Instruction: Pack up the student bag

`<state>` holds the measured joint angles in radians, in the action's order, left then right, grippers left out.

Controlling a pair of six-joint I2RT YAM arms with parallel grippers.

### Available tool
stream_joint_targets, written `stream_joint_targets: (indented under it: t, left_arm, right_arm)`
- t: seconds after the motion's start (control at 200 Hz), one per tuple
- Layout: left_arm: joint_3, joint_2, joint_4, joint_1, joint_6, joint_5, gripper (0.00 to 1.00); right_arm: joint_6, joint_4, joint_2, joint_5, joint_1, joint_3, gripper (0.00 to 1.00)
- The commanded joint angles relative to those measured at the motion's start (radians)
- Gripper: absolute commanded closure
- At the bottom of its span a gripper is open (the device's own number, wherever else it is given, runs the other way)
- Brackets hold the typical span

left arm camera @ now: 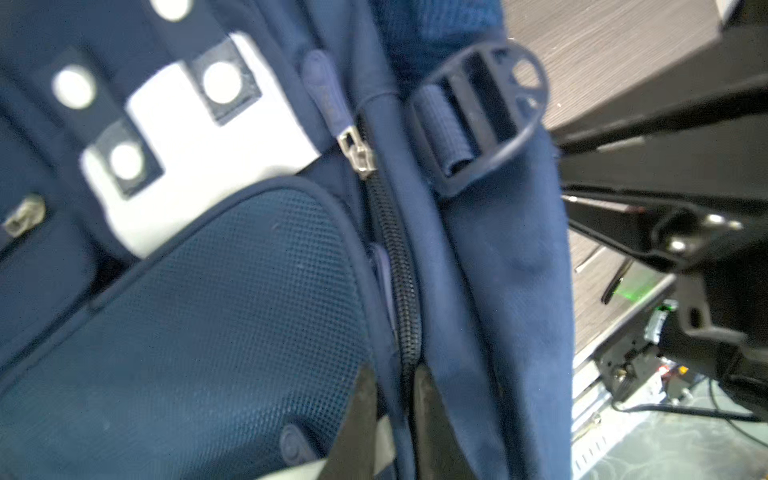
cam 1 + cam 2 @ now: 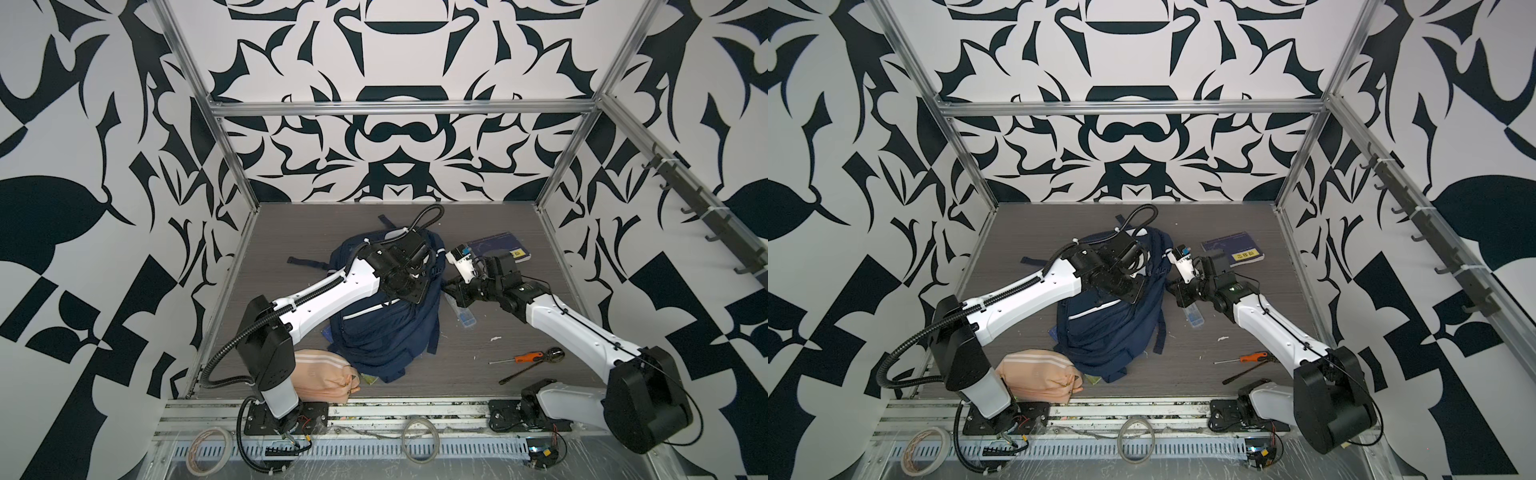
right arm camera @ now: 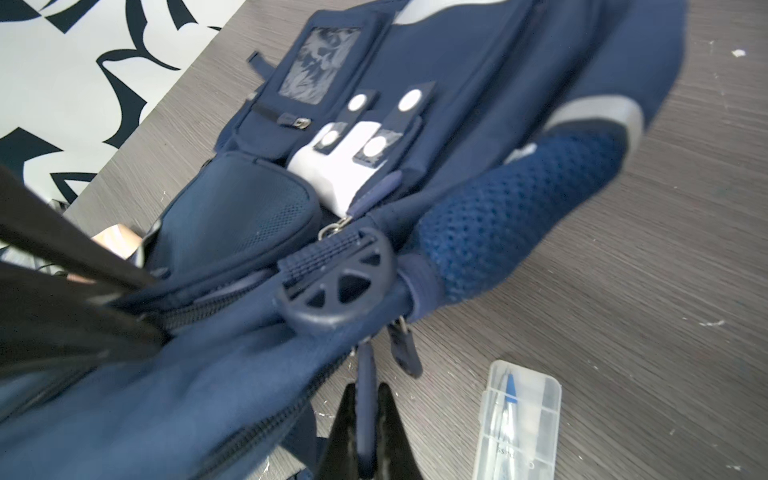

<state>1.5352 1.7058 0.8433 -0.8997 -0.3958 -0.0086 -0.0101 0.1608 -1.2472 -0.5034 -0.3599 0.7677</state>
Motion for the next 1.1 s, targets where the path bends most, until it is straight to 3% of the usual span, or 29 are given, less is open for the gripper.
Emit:
stream_joint_targets:
  t: [0.0,0.11,0.2,0.28,0.325,0.335,0.375,0.625,0.785,0.925,1.0,1.095]
  left_arm:
    - [-0.024,-0.028,0.055,0.008,0.014,-0.030,1.00]
    - [-0.025,-0.050,0.026,0.010,0.021,-0.005,1.00]
    - [-0.005,-0.066,0.011,0.012,0.043,0.042,1.00]
    - [0.014,-0.084,-0.008,0.016,0.066,0.100,1.00]
    - [0.018,-0.098,-0.022,0.021,0.075,0.136,1.00]
    - [0.018,-0.100,-0.034,0.024,0.076,0.145,1.00]
    - [0.018,-0.111,-0.049,0.035,0.077,0.194,1.00]
    - [0.040,-0.138,-0.051,0.095,0.097,0.397,1.00]
    - [0.061,-0.146,-0.042,0.157,0.101,0.502,1.00]
    - [0.076,-0.152,-0.051,0.214,0.103,0.562,1.00]
    - [0.086,-0.149,-0.059,0.234,0.103,0.593,1.00]
    - [0.096,-0.139,-0.055,0.245,0.112,0.625,1.00]
  right_arm:
    - [0.010,-0.107,0.030,-0.024,0.004,0.045,1.00]
    - [0.018,-0.106,0.044,-0.028,0.004,0.031,0.99]
    - [0.021,-0.109,0.057,-0.039,0.004,0.016,0.71]
    - [0.019,-0.108,0.081,-0.036,0.004,0.004,0.58]
    - [0.017,-0.120,0.109,-0.031,0.004,-0.011,0.38]
    - [0.016,-0.123,0.112,-0.029,0.004,-0.016,0.30]
    - [0.011,-0.131,0.142,-0.028,0.004,-0.030,0.23]
    - [0.005,-0.007,0.271,-0.111,0.013,-0.046,0.27]
    - [-0.019,0.040,0.303,-0.197,0.013,-0.043,0.48]
    - [-0.029,0.088,0.377,-0.185,0.030,-0.076,0.66]
    - [-0.077,0.066,0.421,-0.217,0.064,-0.113,0.66]
    - [-0.129,0.045,0.440,-0.275,0.118,-0.142,0.57]
